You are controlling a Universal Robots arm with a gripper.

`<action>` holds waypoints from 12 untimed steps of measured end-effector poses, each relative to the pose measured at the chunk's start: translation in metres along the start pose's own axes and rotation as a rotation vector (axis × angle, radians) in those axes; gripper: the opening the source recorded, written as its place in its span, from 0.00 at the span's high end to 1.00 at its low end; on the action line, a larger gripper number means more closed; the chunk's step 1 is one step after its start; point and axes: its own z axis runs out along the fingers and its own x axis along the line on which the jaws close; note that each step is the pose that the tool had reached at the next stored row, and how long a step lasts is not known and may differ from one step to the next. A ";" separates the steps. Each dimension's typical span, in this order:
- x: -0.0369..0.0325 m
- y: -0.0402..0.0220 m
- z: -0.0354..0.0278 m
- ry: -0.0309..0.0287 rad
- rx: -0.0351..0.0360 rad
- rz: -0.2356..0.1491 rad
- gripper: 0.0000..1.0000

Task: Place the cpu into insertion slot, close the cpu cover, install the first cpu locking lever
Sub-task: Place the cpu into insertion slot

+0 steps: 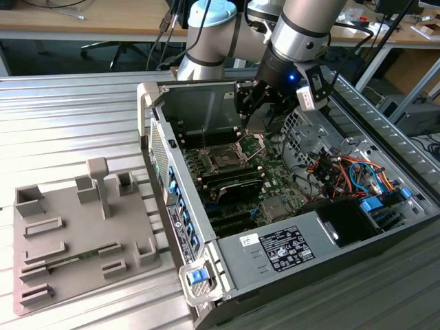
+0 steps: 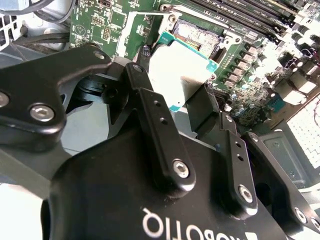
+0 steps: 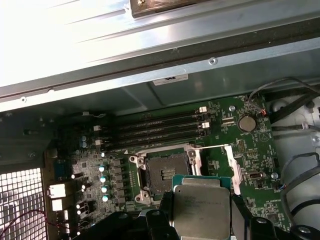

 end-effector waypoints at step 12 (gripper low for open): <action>0.0000 -0.0001 0.0007 -0.0056 -0.0005 0.062 0.45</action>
